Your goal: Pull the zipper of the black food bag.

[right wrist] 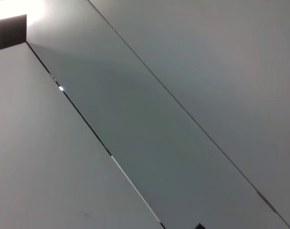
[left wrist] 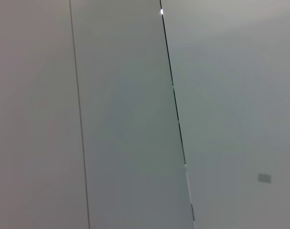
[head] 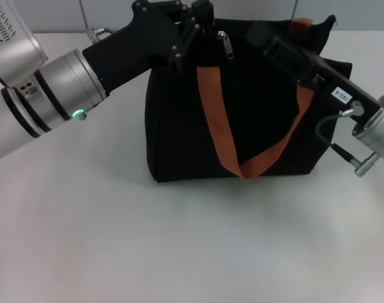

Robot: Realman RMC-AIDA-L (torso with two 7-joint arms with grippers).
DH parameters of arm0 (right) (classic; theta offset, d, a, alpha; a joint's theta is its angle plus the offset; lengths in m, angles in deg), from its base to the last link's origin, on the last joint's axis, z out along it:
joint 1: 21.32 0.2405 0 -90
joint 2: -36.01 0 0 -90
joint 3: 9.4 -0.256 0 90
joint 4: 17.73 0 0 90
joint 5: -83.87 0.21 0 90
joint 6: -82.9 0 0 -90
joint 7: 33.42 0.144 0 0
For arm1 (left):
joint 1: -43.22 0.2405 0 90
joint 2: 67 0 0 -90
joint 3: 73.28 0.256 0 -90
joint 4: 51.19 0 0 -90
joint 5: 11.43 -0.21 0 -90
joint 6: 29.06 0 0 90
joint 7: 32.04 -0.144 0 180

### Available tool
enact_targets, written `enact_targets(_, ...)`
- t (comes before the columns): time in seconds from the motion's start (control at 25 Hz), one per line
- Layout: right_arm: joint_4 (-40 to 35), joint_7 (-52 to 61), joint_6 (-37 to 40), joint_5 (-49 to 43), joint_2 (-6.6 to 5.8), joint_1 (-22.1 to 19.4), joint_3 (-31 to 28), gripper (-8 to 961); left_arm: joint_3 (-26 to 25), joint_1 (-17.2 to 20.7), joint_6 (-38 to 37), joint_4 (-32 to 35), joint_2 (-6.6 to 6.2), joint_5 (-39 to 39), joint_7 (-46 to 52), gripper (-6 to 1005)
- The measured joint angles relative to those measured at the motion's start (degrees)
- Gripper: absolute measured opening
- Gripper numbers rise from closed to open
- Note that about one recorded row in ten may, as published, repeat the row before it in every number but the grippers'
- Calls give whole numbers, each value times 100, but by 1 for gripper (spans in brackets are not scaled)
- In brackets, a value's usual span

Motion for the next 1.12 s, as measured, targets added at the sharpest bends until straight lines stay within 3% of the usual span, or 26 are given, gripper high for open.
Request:
enact_targets(0.52,196,-5,-234,-7,0,99,58,639,38,-26,10,5,0,45,2,33)
enact_targets(0.72,271,5,-350,-3,5,141,93,415,41,-29,10,-3,0,49,3,33)
enact_targets(0.84,306,29,-418,12,7,174,92,334,42,-34,10,-15,0,52,4,33)
enact_targets(1.12,335,4,-498,16,9,196,69,334,41,-37,11,-30,0,68,6,34)
